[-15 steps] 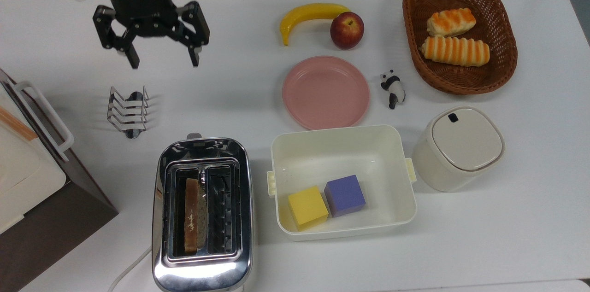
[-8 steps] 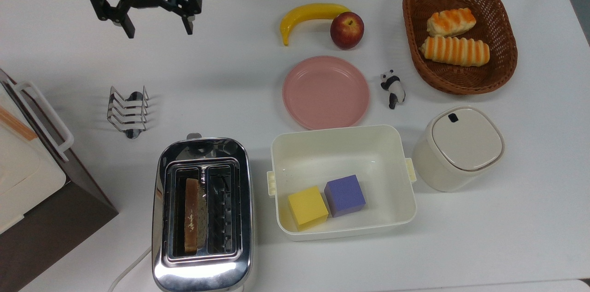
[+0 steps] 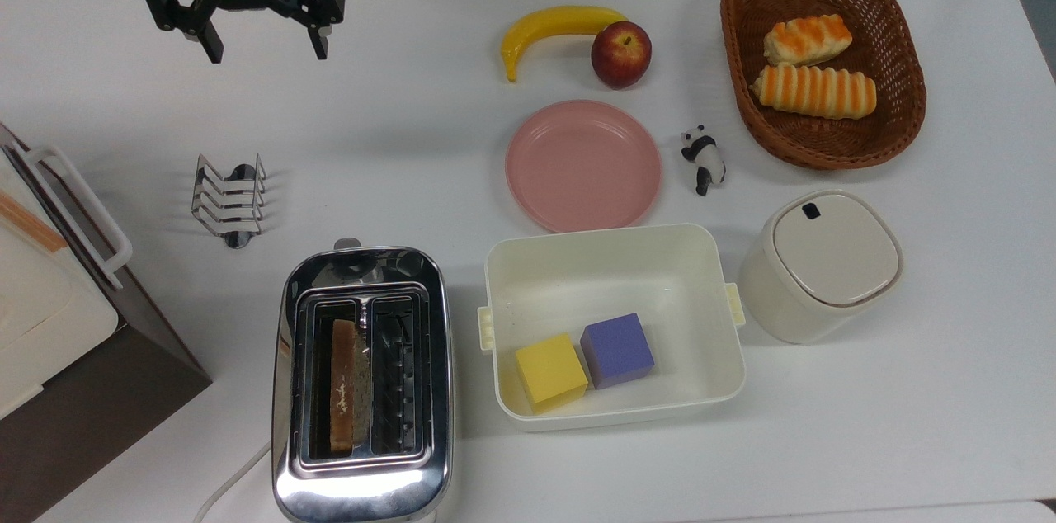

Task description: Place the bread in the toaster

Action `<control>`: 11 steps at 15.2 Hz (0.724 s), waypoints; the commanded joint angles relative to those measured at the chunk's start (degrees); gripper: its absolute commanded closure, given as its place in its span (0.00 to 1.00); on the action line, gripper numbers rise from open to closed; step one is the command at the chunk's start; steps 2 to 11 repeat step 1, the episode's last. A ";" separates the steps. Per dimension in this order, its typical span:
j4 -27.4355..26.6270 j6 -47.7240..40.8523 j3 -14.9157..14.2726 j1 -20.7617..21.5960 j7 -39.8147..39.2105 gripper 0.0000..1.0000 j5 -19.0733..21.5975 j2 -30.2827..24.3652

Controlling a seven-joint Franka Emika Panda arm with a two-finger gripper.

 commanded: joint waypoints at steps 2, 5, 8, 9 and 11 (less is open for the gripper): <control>-1.79 -1.10 -0.22 0.63 -0.56 0.00 -1.04 -2.04; -1.79 -1.10 -0.22 0.63 -0.56 0.00 -1.04 -2.04; -1.79 -1.10 -0.22 0.63 -0.56 0.00 -1.04 -2.04; -1.79 -1.10 -0.22 0.63 -0.56 0.00 -1.04 -2.04; -1.79 -1.10 -0.22 0.63 -0.56 0.00 -1.04 -2.04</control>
